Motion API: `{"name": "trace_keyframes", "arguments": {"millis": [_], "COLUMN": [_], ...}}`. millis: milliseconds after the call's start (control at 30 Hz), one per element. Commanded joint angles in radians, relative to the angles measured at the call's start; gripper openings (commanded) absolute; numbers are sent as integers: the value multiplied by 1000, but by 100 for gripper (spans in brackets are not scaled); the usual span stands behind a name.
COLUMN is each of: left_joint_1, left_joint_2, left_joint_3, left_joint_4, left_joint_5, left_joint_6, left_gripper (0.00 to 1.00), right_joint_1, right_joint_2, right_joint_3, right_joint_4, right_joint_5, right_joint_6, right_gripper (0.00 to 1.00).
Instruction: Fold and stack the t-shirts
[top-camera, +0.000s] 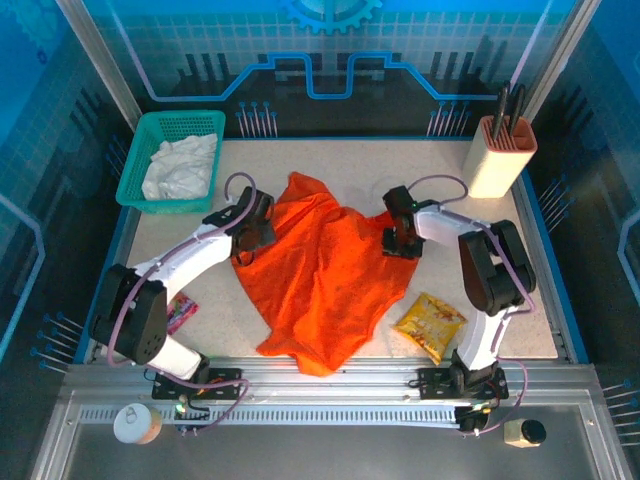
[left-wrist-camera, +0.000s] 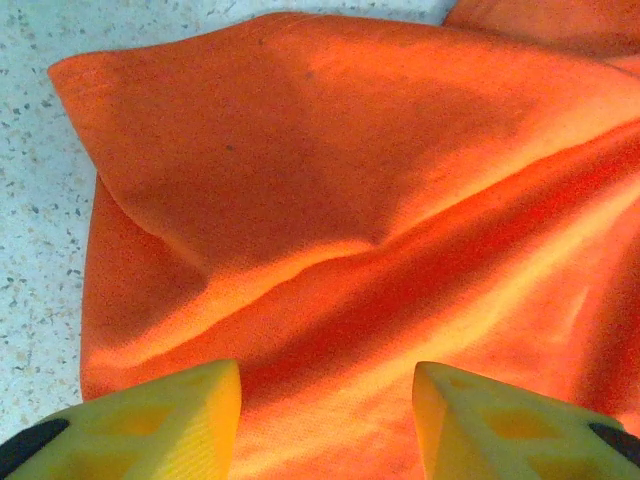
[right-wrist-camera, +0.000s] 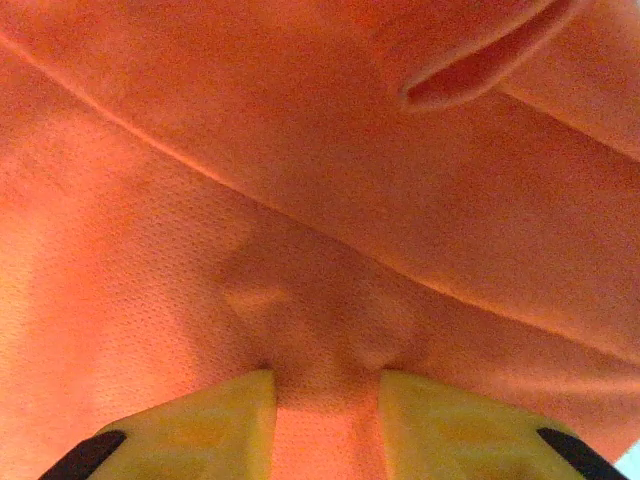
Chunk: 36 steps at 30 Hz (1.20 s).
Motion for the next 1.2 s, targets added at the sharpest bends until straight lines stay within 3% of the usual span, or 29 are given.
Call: {"name": "trace_keyframes", "arguments": {"millis": [0, 167, 400, 500, 567, 767, 867, 967, 1100, 1167], "left_joint_1": [-3, -3, -3, -3, -3, -1, 1, 2, -1, -6], "left_joint_2": [-68, -109, -77, -45, -14, 159, 248, 320, 351, 339], "left_joint_3": [-12, -34, -55, -52, -41, 42, 76, 99, 72, 28], "left_joint_4": [-38, -72, -69, -53, -44, -18, 7, 14, 28, 40], "left_joint_5": [-10, -20, -13, 1, 0, 18, 25, 40, 70, 73], "left_joint_6": [31, 39, 36, 33, 39, 65, 66, 51, 14, -3], "left_gripper": [53, 54, 54, 54, 56, 61, 60, 57, 55, 54], "right_joint_1": [-41, -103, -181, -182, -170, -161, -177, -184, -169, -150], "right_joint_2": [118, 305, 677, 720, 636, 126, -20, -50, 11, 37], "right_joint_3": [126, 414, 1161, 1339, 1249, 459, 183, 51, 29, 29], "right_joint_4": [-17, -106, -403, -498, -471, -128, -23, 34, 48, 47], "right_joint_5": [20, 8, -55, -78, -63, -64, -125, -181, -220, -196], "right_joint_6": [-9, -63, -178, -213, -221, -128, -78, -62, -54, -48], "right_gripper": [33, 33, 36, 37, 38, 43, 43, 44, 43, 48]}}
